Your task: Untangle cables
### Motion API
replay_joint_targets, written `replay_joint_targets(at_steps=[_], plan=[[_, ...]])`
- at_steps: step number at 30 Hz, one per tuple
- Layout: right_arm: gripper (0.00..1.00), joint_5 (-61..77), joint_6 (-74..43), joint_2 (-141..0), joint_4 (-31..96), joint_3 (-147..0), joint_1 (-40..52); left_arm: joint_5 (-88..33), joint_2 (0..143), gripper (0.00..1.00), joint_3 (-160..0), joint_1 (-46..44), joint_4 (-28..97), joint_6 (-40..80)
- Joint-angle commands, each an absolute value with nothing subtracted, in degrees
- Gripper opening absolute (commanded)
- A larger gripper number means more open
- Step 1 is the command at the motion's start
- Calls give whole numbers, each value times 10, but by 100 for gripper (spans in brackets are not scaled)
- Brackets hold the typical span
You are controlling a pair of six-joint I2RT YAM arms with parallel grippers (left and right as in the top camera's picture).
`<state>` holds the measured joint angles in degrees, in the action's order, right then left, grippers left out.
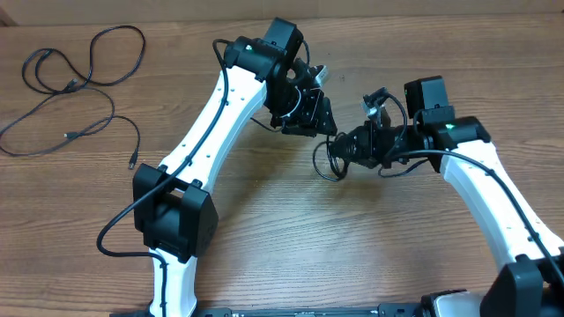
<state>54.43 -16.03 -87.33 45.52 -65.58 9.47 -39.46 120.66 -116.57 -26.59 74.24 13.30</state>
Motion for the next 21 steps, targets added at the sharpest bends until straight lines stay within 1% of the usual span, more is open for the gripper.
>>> replay_joint_targets(at_steps=[1,5,8,12,15,17,19,21], plan=[[4,648,-145,-852,436,-670,96,-416,1215,50,-1164,-272,749,110],[4,700,-147,-852,401,-670,96,-415,1215,49,-1164,-275,759,102],[4,730,-150,-852,376,-670,96,-411,1215,34,-1164,-274,761,102],[4,732,-174,-852,356,-671,92,-382,1215,22,-1164,-274,768,103],[4,731,-182,-852,347,-671,69,-335,1215,7,-1164,-273,784,103],[4,719,-182,-852,349,-670,49,-267,1215,5,-1164,-272,799,117],[4,696,-182,-852,358,-670,17,-180,1215,5,-1164,-271,812,155],[4,657,-182,-852,376,-670,-5,-121,1215,6,-1164,-270,821,181]])
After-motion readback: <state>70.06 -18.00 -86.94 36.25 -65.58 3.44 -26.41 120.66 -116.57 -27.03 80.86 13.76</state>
